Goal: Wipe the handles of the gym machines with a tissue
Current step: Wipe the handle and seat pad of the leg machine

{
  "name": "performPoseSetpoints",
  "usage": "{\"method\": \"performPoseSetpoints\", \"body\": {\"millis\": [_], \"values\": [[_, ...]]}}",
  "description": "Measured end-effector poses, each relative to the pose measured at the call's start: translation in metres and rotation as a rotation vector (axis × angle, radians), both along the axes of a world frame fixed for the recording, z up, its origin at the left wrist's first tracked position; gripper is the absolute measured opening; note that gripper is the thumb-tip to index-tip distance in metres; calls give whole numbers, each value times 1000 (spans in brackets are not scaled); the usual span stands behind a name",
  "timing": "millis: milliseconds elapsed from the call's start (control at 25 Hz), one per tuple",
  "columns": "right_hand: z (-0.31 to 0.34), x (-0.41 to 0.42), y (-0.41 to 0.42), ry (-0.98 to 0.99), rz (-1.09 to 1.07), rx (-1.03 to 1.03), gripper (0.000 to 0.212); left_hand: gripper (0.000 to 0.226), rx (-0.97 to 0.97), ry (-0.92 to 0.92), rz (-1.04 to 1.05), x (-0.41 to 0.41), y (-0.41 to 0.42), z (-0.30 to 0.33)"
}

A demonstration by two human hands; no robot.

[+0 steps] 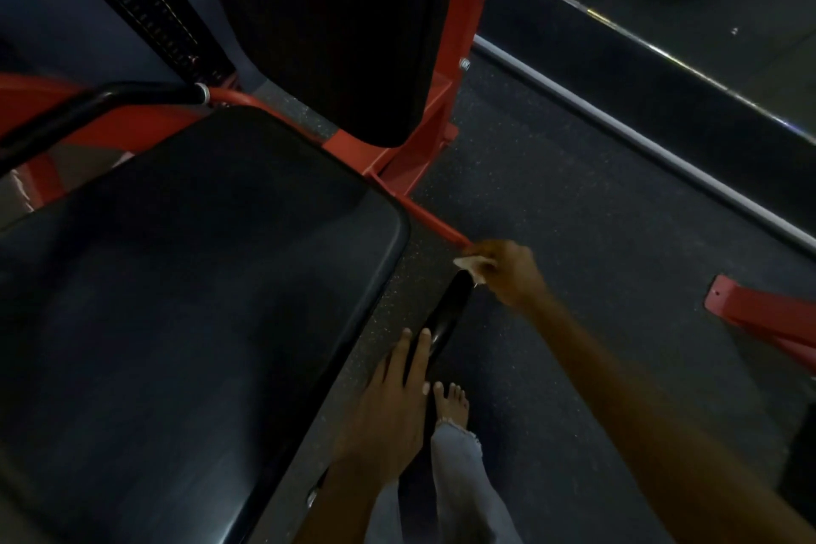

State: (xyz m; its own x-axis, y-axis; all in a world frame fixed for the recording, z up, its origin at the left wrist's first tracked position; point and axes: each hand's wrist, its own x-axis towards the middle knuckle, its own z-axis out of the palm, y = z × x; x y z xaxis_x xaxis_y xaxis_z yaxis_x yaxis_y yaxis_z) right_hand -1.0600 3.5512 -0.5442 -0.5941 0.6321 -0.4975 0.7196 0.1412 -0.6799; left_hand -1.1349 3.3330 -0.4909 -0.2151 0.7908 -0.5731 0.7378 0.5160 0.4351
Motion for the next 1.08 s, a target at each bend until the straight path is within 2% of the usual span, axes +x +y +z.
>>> {"method": "performPoseSetpoints", "body": {"millis": [40, 120, 240, 320, 400, 560, 720, 840, 960, 1000, 1080], "values": [[-12, 15, -5, -52, -138, 27, 16, 64, 12, 3, -10, 1, -2, -2], [-34, 29, -29, -66, -379, -44, 15, 64, 11, -4, -5, 1, -3, -4], [-40, 16, -72, 54, -785, -144, 13, 67, -10, 48, -29, 2, -3, -8], [-28, 7, -91, 156, -965, -166, 13, 67, -21, 36, -12, 3, -3, -8], [-13, 9, -116, 258, -992, -210, 10, 65, 7, 17, 5, 2, -3, -9], [10, 32, -156, 372, -806, -246, 9, 69, -3, 32, 28, 4, -2, -9], [-18, 22, -95, 161, -1021, -159, 17, 87, 67, 84, 41, 7, -5, -13], [-33, 2, -67, 61, -964, -91, 19, 75, 30, 63, 16, 3, -3, -12], [-14, -5, -81, 64, -930, -108, 20, 70, 38, 86, 41, 4, 0, -8], [-3, -1, -90, 83, -920, -133, 19, 73, 22, 105, 49, 7, -2, -13], [17, 11, -108, 135, -873, -190, 17, 95, 82, 169, 54, 9, -5, -17]]}}
